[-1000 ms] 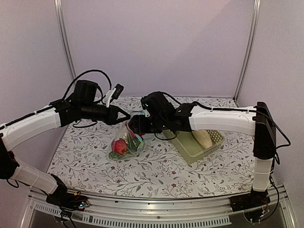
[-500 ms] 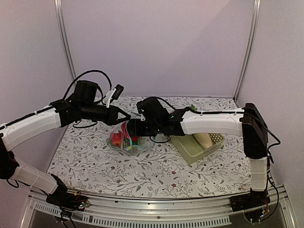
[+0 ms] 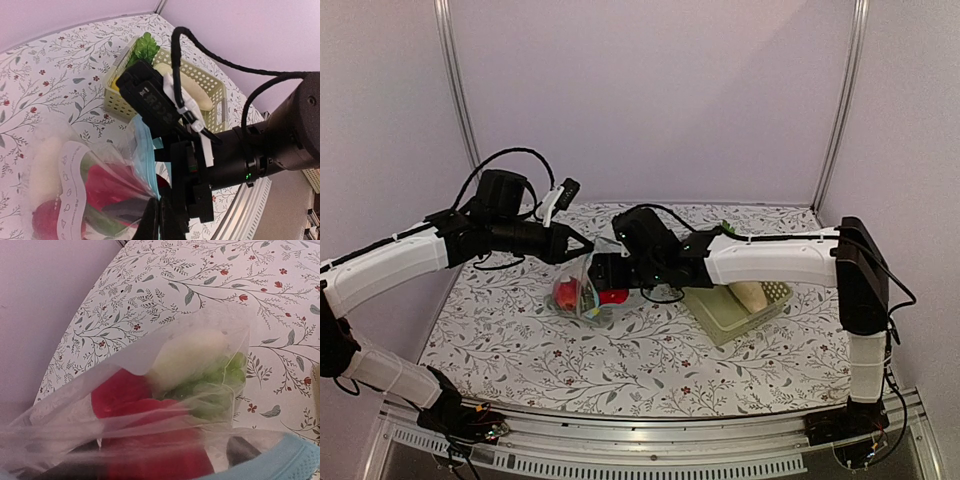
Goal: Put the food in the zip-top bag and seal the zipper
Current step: Place the fake vegetable in the zipper food storage bag, then adjust the zipper food storage bag at the center of the board.
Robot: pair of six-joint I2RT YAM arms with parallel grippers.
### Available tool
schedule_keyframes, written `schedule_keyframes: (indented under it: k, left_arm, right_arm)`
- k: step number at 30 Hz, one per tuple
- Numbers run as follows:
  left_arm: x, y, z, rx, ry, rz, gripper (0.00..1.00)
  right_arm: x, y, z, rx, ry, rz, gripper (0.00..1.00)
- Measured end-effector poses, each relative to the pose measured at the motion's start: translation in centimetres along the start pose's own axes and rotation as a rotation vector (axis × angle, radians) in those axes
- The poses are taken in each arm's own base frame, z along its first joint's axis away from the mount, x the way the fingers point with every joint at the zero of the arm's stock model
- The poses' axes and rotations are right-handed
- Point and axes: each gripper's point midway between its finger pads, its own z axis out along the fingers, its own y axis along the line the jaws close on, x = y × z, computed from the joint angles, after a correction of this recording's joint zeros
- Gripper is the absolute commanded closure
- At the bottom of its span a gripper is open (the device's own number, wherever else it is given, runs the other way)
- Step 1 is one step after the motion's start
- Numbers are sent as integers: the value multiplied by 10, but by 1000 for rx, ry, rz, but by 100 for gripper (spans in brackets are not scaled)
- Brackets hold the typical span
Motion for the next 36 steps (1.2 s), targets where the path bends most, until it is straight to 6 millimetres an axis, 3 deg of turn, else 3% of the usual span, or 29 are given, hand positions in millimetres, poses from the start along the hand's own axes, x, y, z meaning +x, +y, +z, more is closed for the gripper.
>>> schedule_keyframes:
  k: [4,9,14,23,36]
  left_arm:
    - [0,3,0,-17,-2,-1,100]
    - [-2,7,-1,-34,-7,-4,100]
    - [-2,8,-1,-36,-9,-5,100]
    - [-2,9,-1,-37,-9,-6,100]
    - [-2,8,-1,-36,-9,-6,100]
  right_arm:
    - [3,1,-21,-21,27,-47,6]
    - [-7,14,-65,-99,34,-87,7]
    - [-14,5,-94,-67,19,-90,16]
    - [4,-57,-75,90,98,-14,35]
    - [23,-68,-52,97,177,-11,53]
